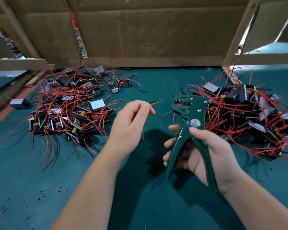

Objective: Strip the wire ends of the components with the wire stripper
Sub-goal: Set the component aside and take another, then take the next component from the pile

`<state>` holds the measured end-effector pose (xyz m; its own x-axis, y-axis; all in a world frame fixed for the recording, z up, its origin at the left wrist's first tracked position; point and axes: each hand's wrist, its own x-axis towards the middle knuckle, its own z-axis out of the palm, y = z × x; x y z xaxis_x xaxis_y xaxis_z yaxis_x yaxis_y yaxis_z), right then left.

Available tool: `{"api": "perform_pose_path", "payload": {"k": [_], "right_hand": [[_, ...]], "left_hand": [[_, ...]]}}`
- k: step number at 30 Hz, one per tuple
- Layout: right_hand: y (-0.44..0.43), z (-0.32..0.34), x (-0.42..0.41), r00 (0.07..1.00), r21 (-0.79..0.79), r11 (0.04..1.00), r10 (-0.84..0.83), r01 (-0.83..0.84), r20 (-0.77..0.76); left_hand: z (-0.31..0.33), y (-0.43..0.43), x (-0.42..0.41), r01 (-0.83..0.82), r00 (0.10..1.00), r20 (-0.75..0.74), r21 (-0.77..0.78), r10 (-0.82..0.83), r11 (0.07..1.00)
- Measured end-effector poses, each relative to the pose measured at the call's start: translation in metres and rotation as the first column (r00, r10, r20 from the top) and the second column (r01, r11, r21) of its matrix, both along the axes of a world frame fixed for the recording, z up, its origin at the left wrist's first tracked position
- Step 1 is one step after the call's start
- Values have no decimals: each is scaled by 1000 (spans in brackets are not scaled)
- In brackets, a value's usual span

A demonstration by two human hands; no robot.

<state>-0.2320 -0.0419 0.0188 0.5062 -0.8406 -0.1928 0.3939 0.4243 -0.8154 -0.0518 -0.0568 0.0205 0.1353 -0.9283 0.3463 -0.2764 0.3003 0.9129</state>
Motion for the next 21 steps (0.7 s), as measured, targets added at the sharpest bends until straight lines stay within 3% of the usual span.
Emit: {"api": "perform_pose_path", "payload": {"k": [7,10,21], "right_hand": [[4,-2,3,975,10,977,214,-214,55],[6,-3,4,972,-22,974,227,-226,68],[9,-1,5,979,-48,978,203,-204,-28]], "left_hand": [[0,-1,8,-35,976,211,-96,55,995],[-2,-1,7,-35,952,297,-137,75,990],[-3,0,6,-39,927,361,-173,100,984]]}}
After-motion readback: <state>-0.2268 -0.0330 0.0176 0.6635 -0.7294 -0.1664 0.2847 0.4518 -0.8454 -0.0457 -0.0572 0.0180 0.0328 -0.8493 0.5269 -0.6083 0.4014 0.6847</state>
